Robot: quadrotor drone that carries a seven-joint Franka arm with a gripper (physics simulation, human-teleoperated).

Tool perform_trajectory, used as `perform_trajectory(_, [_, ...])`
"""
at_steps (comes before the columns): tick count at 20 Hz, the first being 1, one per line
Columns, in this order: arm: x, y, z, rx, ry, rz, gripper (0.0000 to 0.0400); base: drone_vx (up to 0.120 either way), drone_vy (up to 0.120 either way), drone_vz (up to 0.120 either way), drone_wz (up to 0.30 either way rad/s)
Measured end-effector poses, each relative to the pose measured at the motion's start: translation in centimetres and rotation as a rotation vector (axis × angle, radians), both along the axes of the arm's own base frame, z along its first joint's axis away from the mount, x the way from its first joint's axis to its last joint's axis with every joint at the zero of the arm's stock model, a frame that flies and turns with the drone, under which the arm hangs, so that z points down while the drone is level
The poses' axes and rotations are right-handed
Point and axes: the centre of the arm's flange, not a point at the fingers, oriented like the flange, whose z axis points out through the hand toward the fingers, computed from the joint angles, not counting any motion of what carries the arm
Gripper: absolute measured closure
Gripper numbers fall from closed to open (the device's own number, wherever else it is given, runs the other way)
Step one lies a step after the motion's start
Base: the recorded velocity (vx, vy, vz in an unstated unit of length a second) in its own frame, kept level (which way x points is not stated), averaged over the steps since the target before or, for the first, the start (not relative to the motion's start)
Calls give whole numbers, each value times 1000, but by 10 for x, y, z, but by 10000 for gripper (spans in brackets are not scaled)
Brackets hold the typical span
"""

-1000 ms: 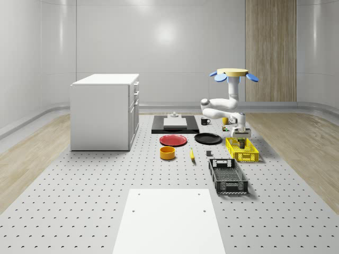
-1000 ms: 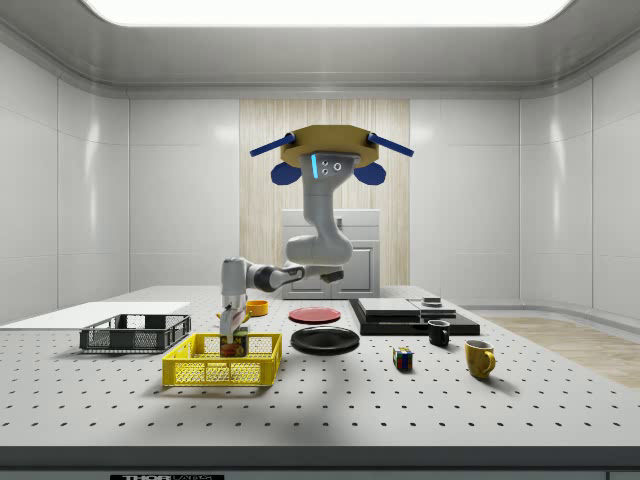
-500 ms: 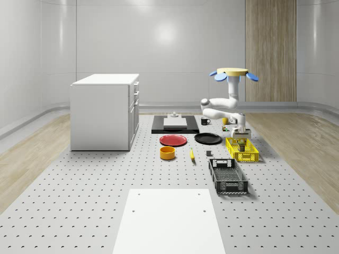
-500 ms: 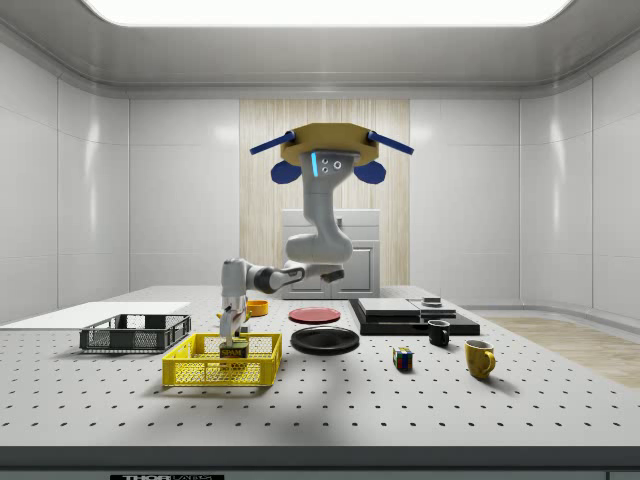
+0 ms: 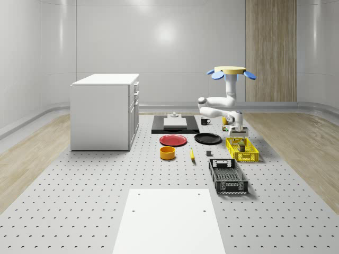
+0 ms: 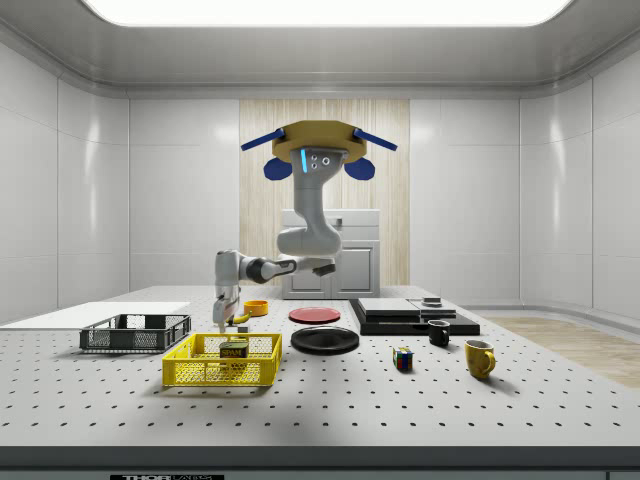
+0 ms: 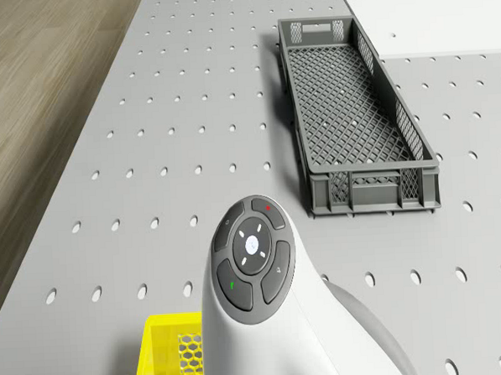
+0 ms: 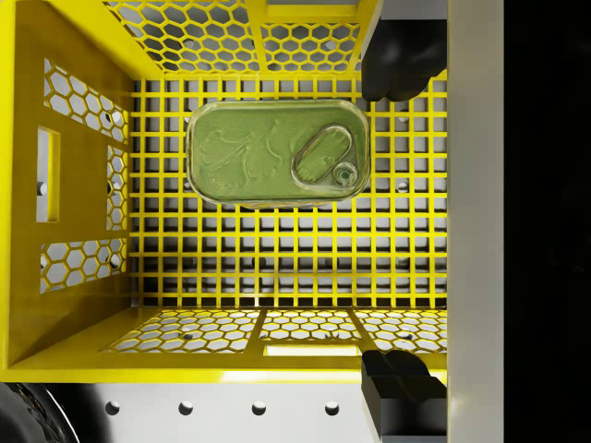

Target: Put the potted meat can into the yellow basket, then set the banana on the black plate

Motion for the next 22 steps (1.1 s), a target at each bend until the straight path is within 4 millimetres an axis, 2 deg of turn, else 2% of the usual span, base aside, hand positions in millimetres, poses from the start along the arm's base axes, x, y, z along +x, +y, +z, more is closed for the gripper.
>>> perform_trajectory(17, [0,0,-1,0,0,1,0,120,-120,0,0])
perform_trajectory(22, [0,0,-1,0,0,1,0,8,-120,0,0])
